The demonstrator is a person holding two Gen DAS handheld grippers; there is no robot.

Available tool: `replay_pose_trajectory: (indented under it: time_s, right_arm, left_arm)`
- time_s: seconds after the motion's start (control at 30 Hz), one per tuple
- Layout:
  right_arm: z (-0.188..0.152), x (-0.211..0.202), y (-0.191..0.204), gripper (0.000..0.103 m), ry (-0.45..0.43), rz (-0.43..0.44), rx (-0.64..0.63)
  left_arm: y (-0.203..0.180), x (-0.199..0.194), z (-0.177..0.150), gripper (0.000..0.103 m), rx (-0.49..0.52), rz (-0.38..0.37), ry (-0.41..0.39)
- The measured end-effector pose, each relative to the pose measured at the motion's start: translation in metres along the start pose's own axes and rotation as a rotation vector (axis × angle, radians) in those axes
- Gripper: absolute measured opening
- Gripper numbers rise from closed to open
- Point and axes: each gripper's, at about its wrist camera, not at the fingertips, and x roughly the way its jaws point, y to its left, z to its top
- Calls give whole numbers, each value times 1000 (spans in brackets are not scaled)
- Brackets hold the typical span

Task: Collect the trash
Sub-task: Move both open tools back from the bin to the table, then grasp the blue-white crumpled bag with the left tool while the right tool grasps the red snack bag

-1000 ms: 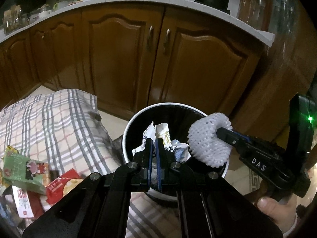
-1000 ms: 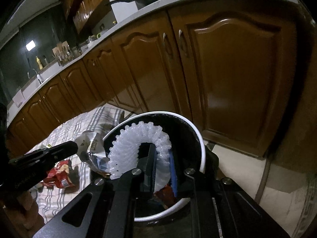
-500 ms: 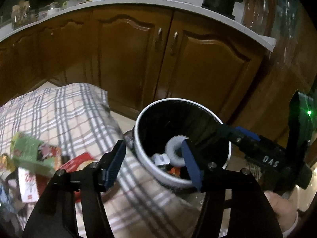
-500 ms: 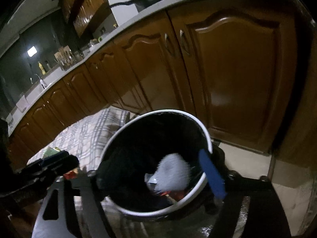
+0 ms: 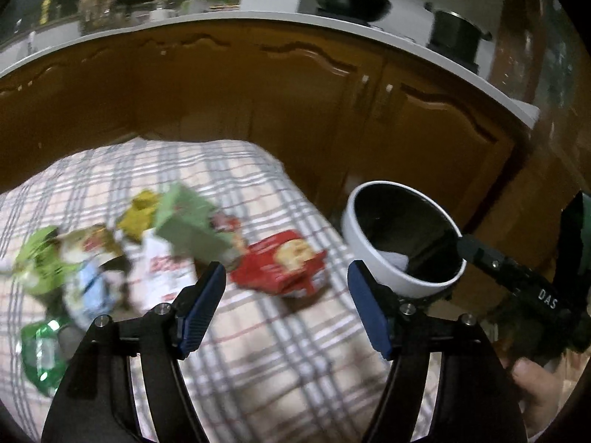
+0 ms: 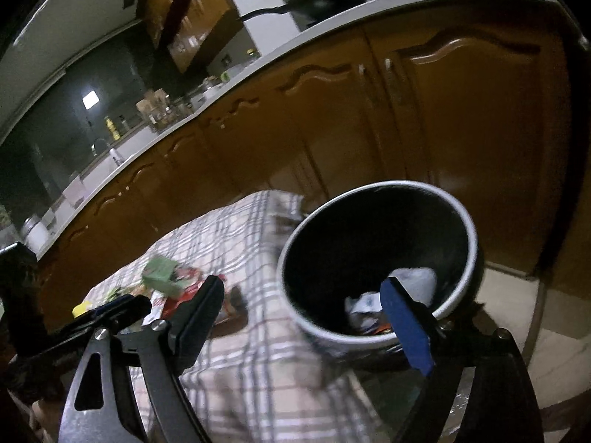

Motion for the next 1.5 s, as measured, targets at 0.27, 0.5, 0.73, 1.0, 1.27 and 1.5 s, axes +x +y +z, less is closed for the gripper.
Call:
replay_pose_trajectory:
  time_s: [0.27, 0.5, 0.73, 1.0, 1.27, 1.5]
  right_arm:
    - [-17, 10, 36, 88, 38, 54, -43]
    - [-35, 19, 63, 88, 74, 80, -77]
    - [-44, 24, 78, 88, 94, 96, -94]
    - [-43, 39, 90, 88, 118, 108, -115]
    - [-35, 66, 93, 88, 148, 116, -114]
    - [-25, 97, 91, 88, 179, 110, -112]
  left_arm:
    - [47, -31, -21, 70, -63, 69, -22]
    - [77, -48, -34, 70, -108, 114, -29]
    - [94, -52, -40, 70, -141, 139, -24]
    - [107, -42, -36, 70, -154, 159, 14]
    - [108, -18, -26, 70, -124, 184, 67]
    - [115, 3, -21, 70, -120, 206, 102]
